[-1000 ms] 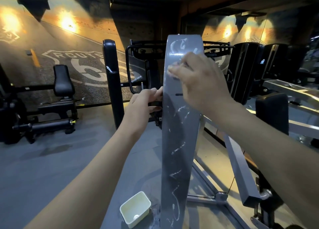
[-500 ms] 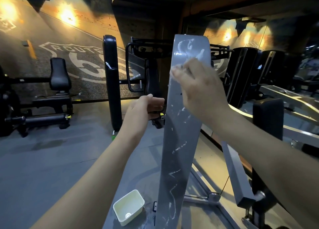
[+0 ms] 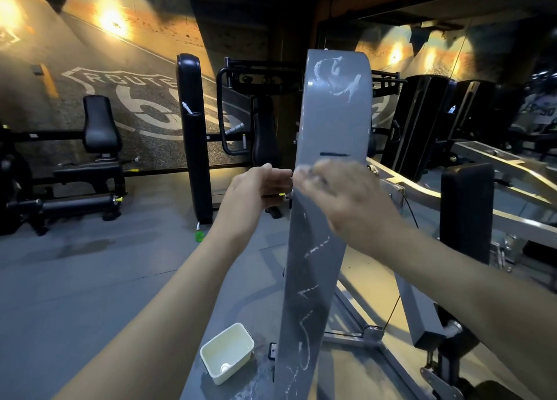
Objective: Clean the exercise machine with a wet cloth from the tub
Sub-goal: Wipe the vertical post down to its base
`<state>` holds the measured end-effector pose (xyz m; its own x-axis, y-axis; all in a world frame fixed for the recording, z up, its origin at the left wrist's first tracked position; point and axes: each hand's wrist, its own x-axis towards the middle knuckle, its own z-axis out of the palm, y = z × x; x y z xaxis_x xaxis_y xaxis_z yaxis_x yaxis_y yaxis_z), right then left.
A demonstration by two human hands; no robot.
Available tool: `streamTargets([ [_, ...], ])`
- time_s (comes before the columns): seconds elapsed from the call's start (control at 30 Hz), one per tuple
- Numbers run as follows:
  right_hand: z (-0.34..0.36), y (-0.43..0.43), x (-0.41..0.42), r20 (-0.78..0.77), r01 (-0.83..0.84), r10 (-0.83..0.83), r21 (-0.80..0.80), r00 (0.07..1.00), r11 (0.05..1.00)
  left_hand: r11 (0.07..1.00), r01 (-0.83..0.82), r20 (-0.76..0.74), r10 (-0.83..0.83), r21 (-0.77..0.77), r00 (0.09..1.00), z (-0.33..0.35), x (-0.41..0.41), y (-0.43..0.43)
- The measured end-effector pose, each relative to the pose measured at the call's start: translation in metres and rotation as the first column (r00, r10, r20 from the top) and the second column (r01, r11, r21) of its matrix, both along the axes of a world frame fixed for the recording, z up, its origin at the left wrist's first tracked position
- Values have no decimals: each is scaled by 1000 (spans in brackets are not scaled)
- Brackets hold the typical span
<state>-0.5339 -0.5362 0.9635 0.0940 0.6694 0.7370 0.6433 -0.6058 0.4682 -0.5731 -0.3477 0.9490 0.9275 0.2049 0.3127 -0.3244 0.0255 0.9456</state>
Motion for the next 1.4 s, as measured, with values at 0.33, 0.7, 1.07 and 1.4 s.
streamTargets([
  [0.33,0,1,-4,-52,74,-69,91,996,993,999,-28,-39,29,24,999,-8,-3,-12],
  [0.7,-15,-1,-15,-164,112,-95,95,982,989,997,-69,-30,71,39,997,-10,-10,-17],
  [1.07,-11,-22,-2,-27,76,-73,161,997,984,938,-309,199,277,157,940,24,31,-41],
  [1.4,-13,-29,7,55,107,-127,286,990,952,873,-471,411,386,127,826,10,60,-49],
])
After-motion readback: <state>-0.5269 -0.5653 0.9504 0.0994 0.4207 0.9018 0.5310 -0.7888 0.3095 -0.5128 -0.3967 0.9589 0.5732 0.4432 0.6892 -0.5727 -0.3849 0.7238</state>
